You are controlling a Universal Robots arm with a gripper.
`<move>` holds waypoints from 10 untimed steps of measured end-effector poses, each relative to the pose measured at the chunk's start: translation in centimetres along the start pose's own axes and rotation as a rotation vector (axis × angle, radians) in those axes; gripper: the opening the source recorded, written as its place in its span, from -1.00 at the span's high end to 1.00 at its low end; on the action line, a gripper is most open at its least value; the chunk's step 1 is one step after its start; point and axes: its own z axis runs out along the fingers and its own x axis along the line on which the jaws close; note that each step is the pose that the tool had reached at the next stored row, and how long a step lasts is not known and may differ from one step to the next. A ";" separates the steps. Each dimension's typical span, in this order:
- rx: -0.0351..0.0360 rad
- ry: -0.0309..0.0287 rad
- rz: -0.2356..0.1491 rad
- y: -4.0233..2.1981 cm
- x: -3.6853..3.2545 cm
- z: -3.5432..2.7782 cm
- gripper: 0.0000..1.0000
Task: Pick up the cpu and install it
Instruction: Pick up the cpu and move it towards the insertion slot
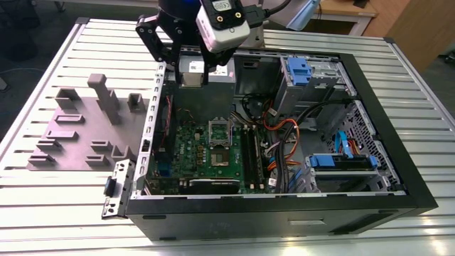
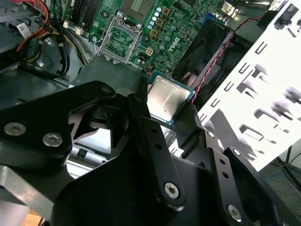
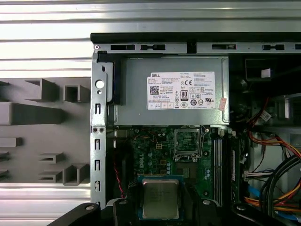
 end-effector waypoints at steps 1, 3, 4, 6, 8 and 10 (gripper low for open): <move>0.0000 0.0000 0.000 0.00 -0.02 0.00 0.06; 0.0000 0.0000 0.000 0.00 -0.08 0.00 0.06; 0.0000 -0.0001 0.000 0.00 -0.11 0.00 0.06; 0.0000 0.0000 0.000 0.00 -0.15 0.00 0.06; 0.0000 0.0000 0.000 0.00 -0.19 0.00 0.06; 0.0000 0.0000 0.000 0.01 -0.24 0.00 0.06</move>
